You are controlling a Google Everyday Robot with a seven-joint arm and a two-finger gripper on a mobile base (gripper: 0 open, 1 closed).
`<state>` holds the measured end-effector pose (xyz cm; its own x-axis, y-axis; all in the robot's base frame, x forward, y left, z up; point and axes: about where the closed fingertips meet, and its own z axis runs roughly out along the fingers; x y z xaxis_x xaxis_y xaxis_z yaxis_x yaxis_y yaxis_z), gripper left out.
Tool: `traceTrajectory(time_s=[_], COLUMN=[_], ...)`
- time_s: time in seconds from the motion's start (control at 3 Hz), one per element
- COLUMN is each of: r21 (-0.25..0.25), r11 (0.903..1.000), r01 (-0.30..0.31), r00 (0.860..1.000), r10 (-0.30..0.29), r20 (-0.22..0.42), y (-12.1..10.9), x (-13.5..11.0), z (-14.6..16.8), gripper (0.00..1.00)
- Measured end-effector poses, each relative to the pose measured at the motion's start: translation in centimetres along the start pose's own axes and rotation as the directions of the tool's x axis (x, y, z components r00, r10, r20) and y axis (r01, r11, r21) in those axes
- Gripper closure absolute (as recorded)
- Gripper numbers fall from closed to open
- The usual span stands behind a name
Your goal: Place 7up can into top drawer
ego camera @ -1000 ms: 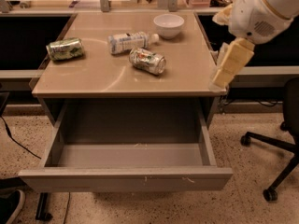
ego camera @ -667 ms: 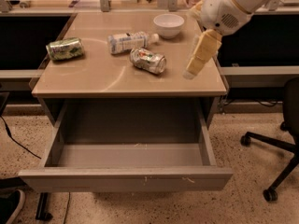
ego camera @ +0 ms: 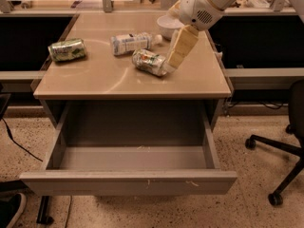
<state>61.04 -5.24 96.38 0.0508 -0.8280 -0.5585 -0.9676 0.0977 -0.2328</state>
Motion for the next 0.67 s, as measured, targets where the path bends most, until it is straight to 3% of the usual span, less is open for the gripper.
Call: traceTrajectory(time_s=[0.33, 0.67], r21=[0.037, 0.095], r11=[0.9989, 0.9915], r01=[-0.029, -0.089], r00=[1.0, 0.996], r10=[0.029, 0.09], r20=[-0.004, 0.001], y=[0.5, -1.1], x=[0.5, 2.4], z=[-0.3, 0.4], gripper=[0.0, 0.0])
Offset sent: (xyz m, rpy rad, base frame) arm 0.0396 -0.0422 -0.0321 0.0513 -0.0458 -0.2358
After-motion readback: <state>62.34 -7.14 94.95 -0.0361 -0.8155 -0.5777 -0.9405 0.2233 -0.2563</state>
